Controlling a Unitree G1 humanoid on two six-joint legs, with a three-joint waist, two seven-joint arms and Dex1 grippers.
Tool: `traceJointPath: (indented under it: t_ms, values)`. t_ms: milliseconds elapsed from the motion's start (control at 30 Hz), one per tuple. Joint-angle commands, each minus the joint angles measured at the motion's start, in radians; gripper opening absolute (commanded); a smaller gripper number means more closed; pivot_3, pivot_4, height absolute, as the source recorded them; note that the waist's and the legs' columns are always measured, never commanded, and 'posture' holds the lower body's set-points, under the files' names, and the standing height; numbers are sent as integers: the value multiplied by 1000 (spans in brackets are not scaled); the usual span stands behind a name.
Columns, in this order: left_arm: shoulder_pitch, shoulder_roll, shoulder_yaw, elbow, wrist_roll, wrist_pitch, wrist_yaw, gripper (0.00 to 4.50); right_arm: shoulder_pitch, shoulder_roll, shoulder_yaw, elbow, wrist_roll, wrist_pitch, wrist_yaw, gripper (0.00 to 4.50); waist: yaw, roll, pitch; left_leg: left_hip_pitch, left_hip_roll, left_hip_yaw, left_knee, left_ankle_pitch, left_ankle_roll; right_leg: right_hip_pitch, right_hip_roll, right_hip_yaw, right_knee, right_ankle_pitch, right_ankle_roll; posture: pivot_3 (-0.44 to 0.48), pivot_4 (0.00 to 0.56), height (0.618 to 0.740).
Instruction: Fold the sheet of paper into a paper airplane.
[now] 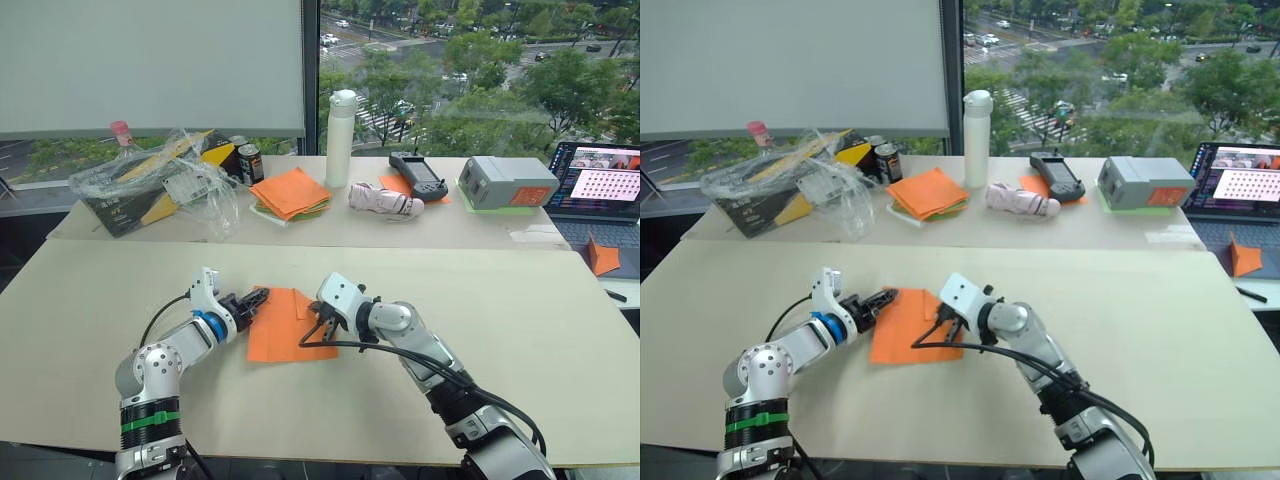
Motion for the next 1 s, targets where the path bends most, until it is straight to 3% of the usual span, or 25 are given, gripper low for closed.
traceJointPath:
  t_ms: [33, 633, 833, 1000]
  values:
    - [-17, 14, 11, -3, -7, -15, -1, 1798, 18, -5, 14, 10, -14, 12, -3, 0, 0, 0, 0, 0, 0, 0, 0, 0, 0, 0, 0, 0, 0, 0, 0, 0, 150, 740]
    - [-5, 5, 7, -25, -45, 17, -19, 1798, 17, -8, 14, 11, -15, 10, -1, 0, 0, 0, 0, 0, 0, 0, 0, 0, 0, 0, 0, 0, 0, 0, 0, 0, 150, 740]
    - [-5, 10, 11, -27, -48, 14, -7, 27, 14, -7, 15, 15, -16, 8, 0, 0, 0, 0, 0, 0, 0, 0, 0, 0, 0, 0, 0, 0, 0, 0, 0, 0, 150, 740]
    - [-17, 30, 2, -64, -36, 7, 6, 27, 16, -5, 17, 14, -16, 10, -1, 0, 0, 0, 0, 0, 0, 0, 0, 0, 0, 0, 0, 0, 0, 0, 0, 0, 150, 740]
